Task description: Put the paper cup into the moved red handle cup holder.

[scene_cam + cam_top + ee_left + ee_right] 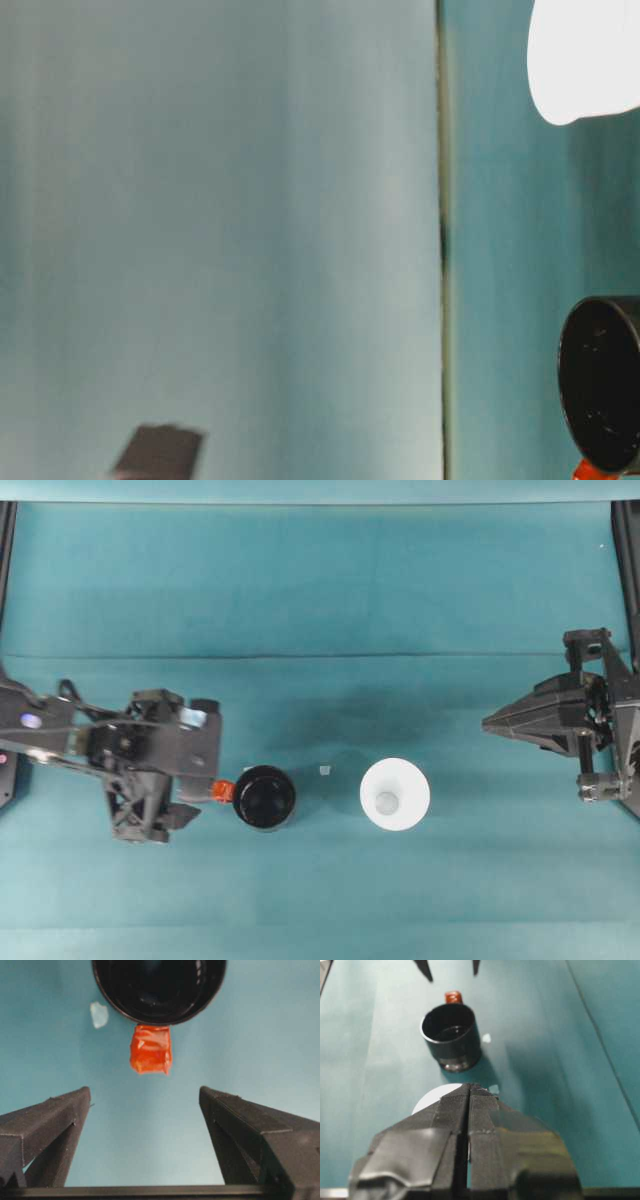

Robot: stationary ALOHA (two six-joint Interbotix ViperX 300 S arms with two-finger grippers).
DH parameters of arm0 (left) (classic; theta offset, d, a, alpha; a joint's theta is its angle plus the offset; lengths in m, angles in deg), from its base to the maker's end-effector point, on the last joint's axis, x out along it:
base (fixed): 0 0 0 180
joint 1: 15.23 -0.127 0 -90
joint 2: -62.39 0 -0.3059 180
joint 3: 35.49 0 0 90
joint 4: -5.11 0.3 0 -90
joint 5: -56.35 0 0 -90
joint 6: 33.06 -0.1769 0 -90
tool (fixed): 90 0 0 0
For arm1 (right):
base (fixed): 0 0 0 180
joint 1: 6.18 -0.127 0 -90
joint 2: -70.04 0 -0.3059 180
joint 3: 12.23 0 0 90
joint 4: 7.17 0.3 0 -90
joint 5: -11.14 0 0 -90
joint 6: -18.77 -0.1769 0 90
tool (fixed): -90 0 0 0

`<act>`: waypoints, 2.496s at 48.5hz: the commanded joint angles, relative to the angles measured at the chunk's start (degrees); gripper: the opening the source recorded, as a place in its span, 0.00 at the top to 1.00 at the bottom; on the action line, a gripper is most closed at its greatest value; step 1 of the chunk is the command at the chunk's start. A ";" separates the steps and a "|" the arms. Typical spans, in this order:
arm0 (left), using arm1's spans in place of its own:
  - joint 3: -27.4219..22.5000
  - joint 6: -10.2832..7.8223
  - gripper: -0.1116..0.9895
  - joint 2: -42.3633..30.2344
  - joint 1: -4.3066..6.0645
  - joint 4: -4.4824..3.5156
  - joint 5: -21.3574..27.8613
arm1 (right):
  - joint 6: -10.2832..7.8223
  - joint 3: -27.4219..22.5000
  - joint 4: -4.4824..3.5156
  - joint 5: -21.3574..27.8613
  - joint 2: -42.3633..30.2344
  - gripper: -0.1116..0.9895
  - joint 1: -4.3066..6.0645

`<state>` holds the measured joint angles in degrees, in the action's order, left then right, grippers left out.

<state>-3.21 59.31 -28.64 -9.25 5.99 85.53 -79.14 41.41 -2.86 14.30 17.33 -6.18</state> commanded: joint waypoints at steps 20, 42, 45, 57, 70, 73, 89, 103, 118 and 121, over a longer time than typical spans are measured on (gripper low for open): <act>-3.96 0.09 0.01 -10.72 0.18 0.09 -5.01 | -1.23 0.00 0.18 -0.26 -0.26 1.00 0.09; -4.48 0.00 0.02 -11.51 0.18 0.18 -5.10 | -1.23 0.53 0.18 -0.53 -0.26 1.00 0.09; -4.48 0.09 0.02 -11.51 0.18 0.26 -5.19 | -1.23 0.53 0.18 -0.53 -0.26 1.00 0.09; -4.57 0.18 0.04 -11.43 0.18 0.18 -5.71 | -1.23 0.70 0.18 -0.53 -0.09 1.00 0.09; -4.57 -0.09 0.46 -10.99 0.44 0.26 -6.06 | -1.23 0.79 0.18 -0.88 0.09 1.00 0.09; -4.66 -0.09 0.62 -10.81 0.53 0.18 -6.15 | -1.23 0.79 0.18 -0.97 0.09 1.00 0.09; -4.75 0.00 0.66 -10.72 0.44 0.18 -5.98 | -1.23 1.05 0.18 -0.97 0.09 1.00 0.09; -9.93 -0.18 0.66 -4.04 0.26 0.26 2.29 | -1.23 1.05 0.18 -0.97 0.09 1.00 0.09; -13.18 -1.23 0.66 5.80 -1.05 0.35 14.41 | -1.23 1.05 0.18 -0.97 0.09 1.00 0.09; -13.01 -2.29 0.66 7.12 -1.41 0.35 13.89 | -1.23 1.05 0.18 -0.97 0.09 1.00 0.09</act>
<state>-14.98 57.82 -24.42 -10.39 6.16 99.85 -79.93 42.90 -2.86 13.86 17.59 -6.18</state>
